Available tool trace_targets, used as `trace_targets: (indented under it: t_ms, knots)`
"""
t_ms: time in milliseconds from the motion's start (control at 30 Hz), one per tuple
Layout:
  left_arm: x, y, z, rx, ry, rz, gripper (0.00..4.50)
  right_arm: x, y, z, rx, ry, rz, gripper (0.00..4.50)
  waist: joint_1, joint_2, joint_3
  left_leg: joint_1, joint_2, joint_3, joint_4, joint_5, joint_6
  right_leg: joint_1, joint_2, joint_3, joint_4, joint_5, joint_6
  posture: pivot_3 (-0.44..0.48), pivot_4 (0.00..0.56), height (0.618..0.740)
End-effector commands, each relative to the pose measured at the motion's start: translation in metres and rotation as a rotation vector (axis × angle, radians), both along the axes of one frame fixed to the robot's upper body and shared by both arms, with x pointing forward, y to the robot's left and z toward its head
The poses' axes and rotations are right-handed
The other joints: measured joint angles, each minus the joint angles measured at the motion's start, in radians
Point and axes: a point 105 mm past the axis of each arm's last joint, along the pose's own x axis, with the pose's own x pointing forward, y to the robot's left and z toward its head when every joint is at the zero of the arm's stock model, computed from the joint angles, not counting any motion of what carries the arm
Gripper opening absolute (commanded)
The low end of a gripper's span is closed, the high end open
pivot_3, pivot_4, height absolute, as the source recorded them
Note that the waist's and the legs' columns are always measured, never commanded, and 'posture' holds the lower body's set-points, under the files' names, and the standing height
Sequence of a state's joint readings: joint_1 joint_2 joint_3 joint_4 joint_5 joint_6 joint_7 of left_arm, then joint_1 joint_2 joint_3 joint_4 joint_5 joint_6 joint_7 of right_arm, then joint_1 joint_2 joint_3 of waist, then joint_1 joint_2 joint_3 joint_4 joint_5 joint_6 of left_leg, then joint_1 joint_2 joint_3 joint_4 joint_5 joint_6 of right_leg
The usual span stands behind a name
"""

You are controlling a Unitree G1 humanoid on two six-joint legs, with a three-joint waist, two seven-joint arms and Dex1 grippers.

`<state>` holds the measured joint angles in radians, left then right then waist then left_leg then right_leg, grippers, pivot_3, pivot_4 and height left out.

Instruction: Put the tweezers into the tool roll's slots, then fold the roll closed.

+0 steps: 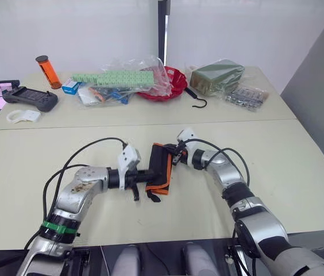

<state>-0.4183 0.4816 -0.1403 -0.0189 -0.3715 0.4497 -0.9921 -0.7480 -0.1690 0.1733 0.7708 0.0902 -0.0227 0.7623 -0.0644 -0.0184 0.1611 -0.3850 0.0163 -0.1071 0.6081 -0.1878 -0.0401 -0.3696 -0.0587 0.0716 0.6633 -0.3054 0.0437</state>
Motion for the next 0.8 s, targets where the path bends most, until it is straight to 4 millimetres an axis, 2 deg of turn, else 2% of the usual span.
trace_targets:
  t_ms: [33,233,367,500,633,767,800]
  knots:
    - [0.009,0.0,-0.006,0.046,-0.032,0.02,0.02,-0.015,0.004,-0.032,-0.062,0.104,0.04,0.0,-0.006,0.0,0.0,0.001,0.0,0.0,-0.001,0.0,0.0,0.0,0.0,0.0,0.0,0.0,0.0,0.0,0.15,0.74]
    - [0.001,-0.016,-0.026,0.066,0.013,-0.069,0.02,-0.016,0.002,-0.033,-0.07,0.102,0.042,0.0,-0.006,0.0,0.0,-0.001,0.0,0.0,-0.002,0.0,0.001,-0.001,0.0,0.0,0.0,0.0,0.0,0.0,0.15,0.74]
    - [-0.017,-0.018,-0.041,0.102,0.053,-0.141,0.02,-0.019,0.0,-0.039,-0.093,0.132,0.049,0.0,-0.007,0.0,0.0,0.0,0.0,0.0,-0.002,0.0,0.001,-0.001,0.0,0.0,0.0,0.0,0.0,0.0,0.15,0.74]
    - [-0.037,-0.009,-0.058,0.162,0.099,-0.189,0.02,-0.018,-0.002,-0.042,-0.113,0.14,0.05,0.0,-0.007,0.0,0.0,0.001,0.0,0.0,-0.002,-0.001,0.001,0.0,0.0,0.0,0.001,0.0,0.0,0.0,0.15,0.74]
    - [-0.041,0.008,-0.072,0.202,0.132,-0.155,0.02,-0.018,-0.001,-0.041,-0.108,0.139,0.06,0.0,-0.008,0.0,-0.001,0.004,0.0,0.001,-0.002,-0.001,0.001,0.002,0.0,0.0,0.0,0.0,0.0,0.0,0.15,0.74]
    - [-0.044,0.013,-0.073,0.188,0.144,-0.143,0.02,-0.018,-0.001,-0.041,-0.107,0.138,0.061,0.0,-0.011,0.0,-0.001,0.006,0.001,0.002,-0.003,-0.001,0.001,0.002,0.0,0.0,0.0,0.0,0.0,0.0,0.15,0.74]
    - [-0.042,0.012,-0.067,0.157,0.139,-0.13,0.02,-0.019,0.0,-0.039,-0.096,0.124,0.068,0.0,-0.011,0.0,-0.001,0.006,0.001,0.002,-0.003,-0.001,0.001,0.002,0.0,0.0,0.0,0.0,0.0,0.0,0.15,0.74]
